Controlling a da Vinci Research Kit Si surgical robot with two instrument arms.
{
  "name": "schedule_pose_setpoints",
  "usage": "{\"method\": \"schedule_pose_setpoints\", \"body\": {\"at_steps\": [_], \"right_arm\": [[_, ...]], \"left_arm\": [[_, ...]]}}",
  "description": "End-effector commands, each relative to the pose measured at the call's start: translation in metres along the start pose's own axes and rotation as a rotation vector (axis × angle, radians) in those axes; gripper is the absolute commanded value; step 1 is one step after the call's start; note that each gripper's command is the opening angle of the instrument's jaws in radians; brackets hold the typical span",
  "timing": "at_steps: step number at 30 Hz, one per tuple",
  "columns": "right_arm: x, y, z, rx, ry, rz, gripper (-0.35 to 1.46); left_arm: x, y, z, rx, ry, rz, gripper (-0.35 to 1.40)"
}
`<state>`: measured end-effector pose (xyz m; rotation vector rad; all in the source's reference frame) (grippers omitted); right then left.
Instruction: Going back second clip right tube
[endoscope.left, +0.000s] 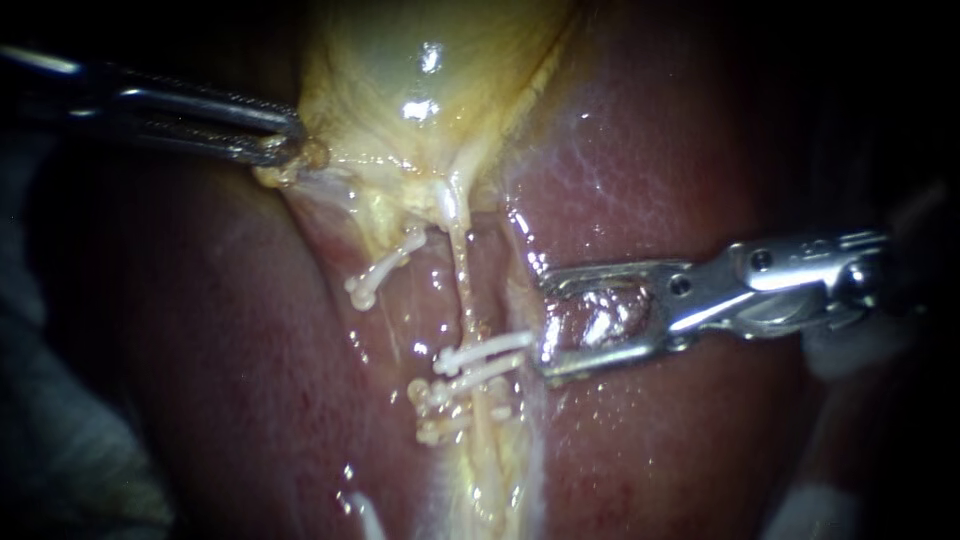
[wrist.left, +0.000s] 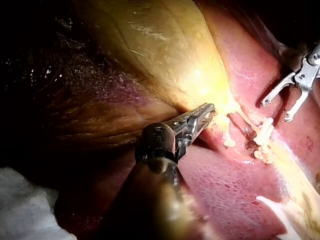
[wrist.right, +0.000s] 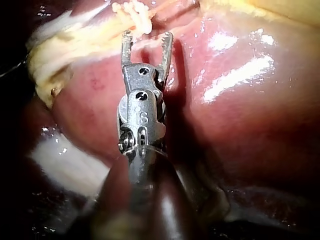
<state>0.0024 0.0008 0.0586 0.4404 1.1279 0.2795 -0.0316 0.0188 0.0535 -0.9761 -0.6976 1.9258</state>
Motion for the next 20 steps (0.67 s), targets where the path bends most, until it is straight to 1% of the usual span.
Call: {"method": "schedule_pose_setpoints", "body": {"at_steps": [1, 5, 8, 15, 18, 20], "right_arm": [[0.0002, -0.0001, -0.0005, -0.011, -0.004, -0.012, 0.5], [0.0006, 0.0, -0.0017, -0.031, -0.011, -0.031, 0.5], [0.0006, 0.0, -0.0022, -0.034, -0.015, -0.039, 0.5], [0.0006, -0.0001, -0.0024, -0.032, -0.015, -0.039, 0.5], [0.0006, -0.0002, -0.0025, -0.032, -0.015, -0.04, 0.5], [0.0006, -0.0002, -0.0025, -0.031, -0.015, -0.04, 0.5]], "left_arm": [[0.0, -0.0001, 0.0002, 0.002, 0.0, 0.002, -0.35], [-0.0003, -0.0004, 0.001, 0.005, 0.002, 0.004, -0.35], [-0.0008, -0.0008, 0.0021, 0.012, -0.001, 0.008, -0.35], [-0.0018, -0.0024, 0.0058, 0.005, -0.017, 0.018, -0.35], [-0.0021, -0.0028, 0.0064, 0.007, -0.019, 0.021, -0.35], [-0.0022, -0.0029, 0.0065, 0.007, -0.019, 0.021, -0.35]]}}
